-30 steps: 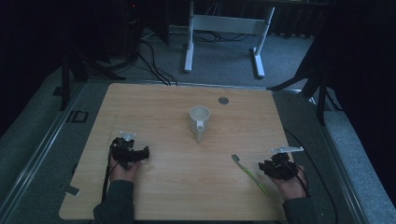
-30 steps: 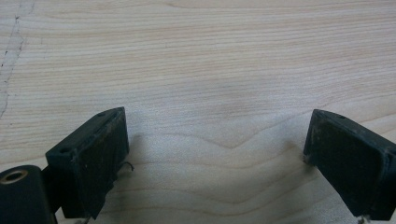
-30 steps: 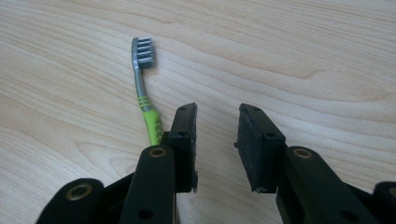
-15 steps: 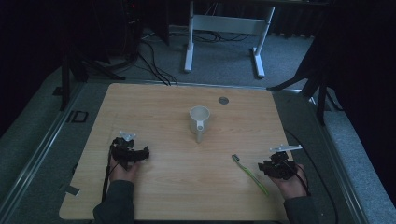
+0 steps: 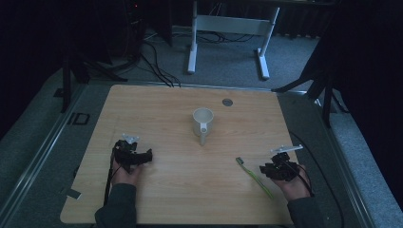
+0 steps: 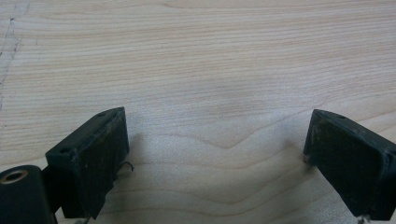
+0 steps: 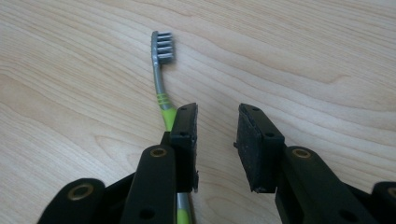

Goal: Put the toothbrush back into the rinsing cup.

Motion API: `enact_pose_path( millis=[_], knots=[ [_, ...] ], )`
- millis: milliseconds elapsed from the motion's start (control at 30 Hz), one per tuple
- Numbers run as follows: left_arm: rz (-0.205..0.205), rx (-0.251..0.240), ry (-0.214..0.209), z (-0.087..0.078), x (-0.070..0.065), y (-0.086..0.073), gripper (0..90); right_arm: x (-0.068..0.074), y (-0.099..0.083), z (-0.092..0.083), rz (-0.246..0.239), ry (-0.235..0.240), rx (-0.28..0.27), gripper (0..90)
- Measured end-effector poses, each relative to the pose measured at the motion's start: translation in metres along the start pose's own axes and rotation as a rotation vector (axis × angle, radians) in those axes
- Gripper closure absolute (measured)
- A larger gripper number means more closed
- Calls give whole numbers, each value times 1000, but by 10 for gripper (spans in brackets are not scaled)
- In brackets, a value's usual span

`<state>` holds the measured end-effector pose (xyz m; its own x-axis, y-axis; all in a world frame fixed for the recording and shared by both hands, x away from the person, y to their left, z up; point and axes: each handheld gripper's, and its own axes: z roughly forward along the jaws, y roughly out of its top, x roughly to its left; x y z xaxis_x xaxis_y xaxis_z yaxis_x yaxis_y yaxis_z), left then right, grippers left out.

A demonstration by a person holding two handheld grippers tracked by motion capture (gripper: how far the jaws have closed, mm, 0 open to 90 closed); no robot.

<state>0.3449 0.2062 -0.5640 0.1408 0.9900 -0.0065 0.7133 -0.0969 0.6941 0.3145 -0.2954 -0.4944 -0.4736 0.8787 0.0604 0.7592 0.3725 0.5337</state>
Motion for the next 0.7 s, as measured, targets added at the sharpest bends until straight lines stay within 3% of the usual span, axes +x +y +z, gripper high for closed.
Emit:
enact_pose_path(
  millis=[700],
  knots=[
    [-5, -2, 1, 0, -1, 0, 70, 7, 18, 4, -9, 46, 57, 720]
  ],
)
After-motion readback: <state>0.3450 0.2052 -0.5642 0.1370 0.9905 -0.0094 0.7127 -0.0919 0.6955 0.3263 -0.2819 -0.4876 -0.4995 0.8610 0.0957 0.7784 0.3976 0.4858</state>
